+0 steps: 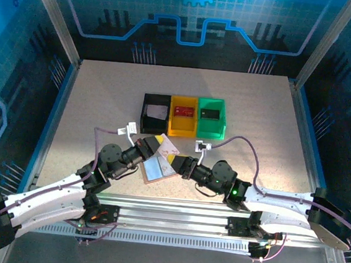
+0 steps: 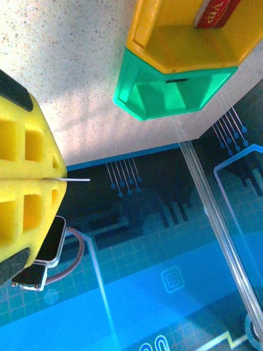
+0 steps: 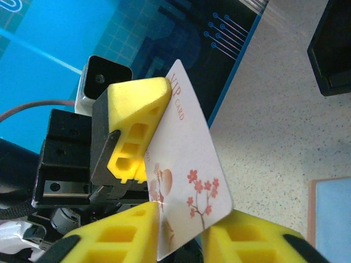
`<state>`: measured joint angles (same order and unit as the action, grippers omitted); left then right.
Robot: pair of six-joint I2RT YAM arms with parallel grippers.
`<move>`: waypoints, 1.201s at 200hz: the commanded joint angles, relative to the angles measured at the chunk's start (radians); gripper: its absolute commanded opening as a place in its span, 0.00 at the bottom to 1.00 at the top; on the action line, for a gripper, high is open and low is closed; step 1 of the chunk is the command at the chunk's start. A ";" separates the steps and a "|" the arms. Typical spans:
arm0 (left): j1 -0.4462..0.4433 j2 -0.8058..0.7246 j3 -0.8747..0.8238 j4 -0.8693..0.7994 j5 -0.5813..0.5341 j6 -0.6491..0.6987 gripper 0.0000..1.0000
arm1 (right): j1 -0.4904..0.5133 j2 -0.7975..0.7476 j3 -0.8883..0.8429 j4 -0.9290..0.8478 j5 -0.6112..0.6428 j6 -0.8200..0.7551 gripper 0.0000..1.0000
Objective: Take the credit cards out of the card holder
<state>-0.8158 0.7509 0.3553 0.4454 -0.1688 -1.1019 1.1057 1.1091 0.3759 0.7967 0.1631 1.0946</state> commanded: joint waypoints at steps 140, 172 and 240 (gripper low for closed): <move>-0.013 -0.011 -0.031 0.024 0.051 0.005 0.29 | 0.009 -0.017 0.058 0.040 0.052 -0.072 0.00; -0.013 -0.061 -0.019 -0.085 0.076 0.041 0.48 | -0.016 -0.070 0.047 -0.035 0.024 -0.062 0.00; 0.022 -0.305 0.126 -0.678 0.130 0.202 0.65 | -0.171 -0.222 0.024 -0.281 -0.265 -0.067 0.00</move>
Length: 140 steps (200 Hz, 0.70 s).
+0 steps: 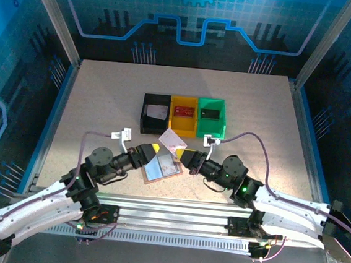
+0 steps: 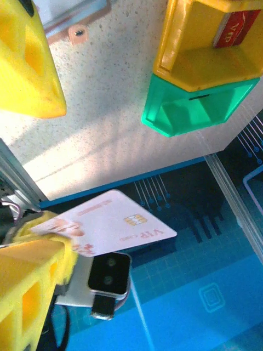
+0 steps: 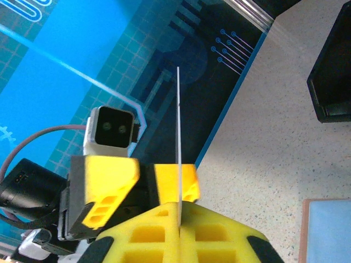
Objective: Take the credit cards out of the card holder
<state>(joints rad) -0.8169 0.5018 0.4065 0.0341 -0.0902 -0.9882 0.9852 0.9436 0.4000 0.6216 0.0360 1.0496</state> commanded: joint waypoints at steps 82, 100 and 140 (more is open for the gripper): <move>0.198 0.029 0.236 -0.454 0.394 0.204 0.71 | -0.208 -0.127 0.052 -0.330 -0.577 -0.162 0.00; 0.207 0.056 0.234 -0.417 0.440 0.203 0.71 | -0.213 -0.120 0.060 -0.325 -0.622 -0.180 0.00; 0.211 0.092 0.211 -0.298 0.570 0.183 0.71 | -0.235 -0.060 0.063 -0.244 -0.753 -0.162 0.00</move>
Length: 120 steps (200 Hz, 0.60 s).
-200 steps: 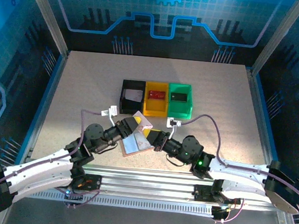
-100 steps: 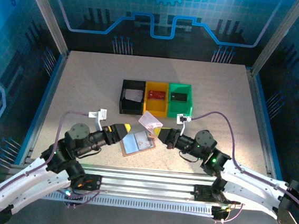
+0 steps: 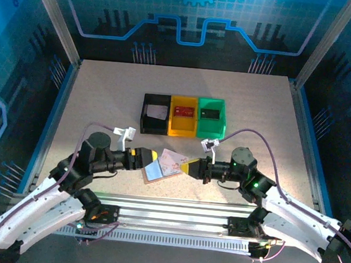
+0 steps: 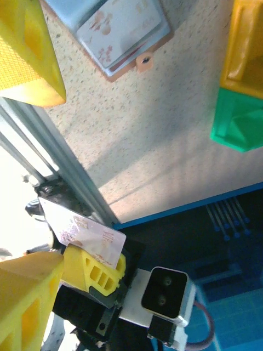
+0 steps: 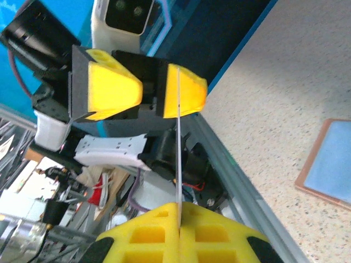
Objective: Take the credit cards out of the card holder
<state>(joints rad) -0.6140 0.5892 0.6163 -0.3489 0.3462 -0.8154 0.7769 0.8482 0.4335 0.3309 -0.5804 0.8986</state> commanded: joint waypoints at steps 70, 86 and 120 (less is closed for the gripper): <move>0.010 0.033 -0.033 0.159 0.326 -0.004 0.60 | -0.073 0.088 0.035 0.107 -0.285 0.015 0.00; 0.010 0.034 -0.036 0.147 0.335 0.002 0.59 | -0.079 0.088 0.034 0.131 -0.294 0.026 0.00; 0.010 0.032 -0.048 0.163 0.345 -0.001 0.59 | -0.079 0.108 0.035 0.171 -0.313 0.046 0.00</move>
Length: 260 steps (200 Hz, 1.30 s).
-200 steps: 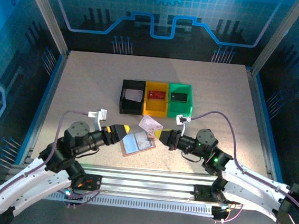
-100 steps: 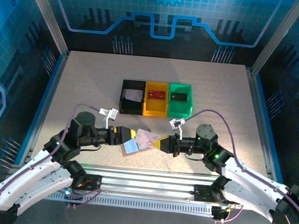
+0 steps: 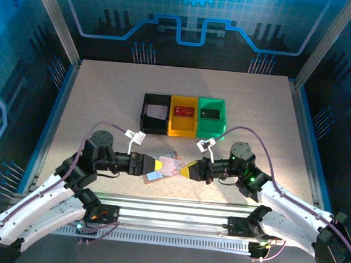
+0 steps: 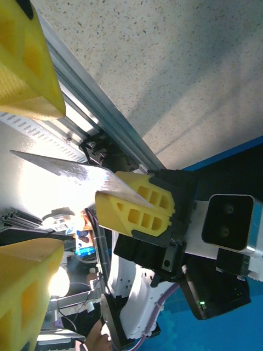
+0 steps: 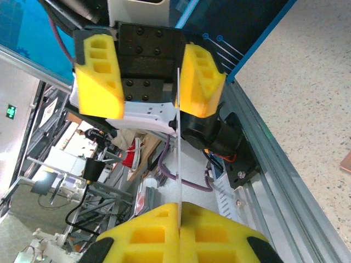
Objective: Take the credit cards out of the card holder
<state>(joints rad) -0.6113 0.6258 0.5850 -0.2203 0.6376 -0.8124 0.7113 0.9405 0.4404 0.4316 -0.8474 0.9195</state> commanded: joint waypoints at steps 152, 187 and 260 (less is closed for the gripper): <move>0.008 0.003 -0.070 0.158 0.092 -0.051 0.00 | 0.001 0.090 0.031 0.160 -0.068 0.069 0.00; 0.008 0.000 -0.041 0.071 0.014 -0.003 0.00 | -0.003 0.074 0.044 0.079 -0.058 0.021 0.01; 0.036 0.032 0.065 -0.139 -0.297 0.088 0.00 | -0.109 -0.058 0.152 -0.496 0.129 -0.284 0.53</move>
<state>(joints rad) -0.5991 0.6350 0.5892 -0.2653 0.4931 -0.7769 0.6498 0.9379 0.5297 0.2031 -0.8135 0.7902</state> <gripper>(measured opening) 0.045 0.466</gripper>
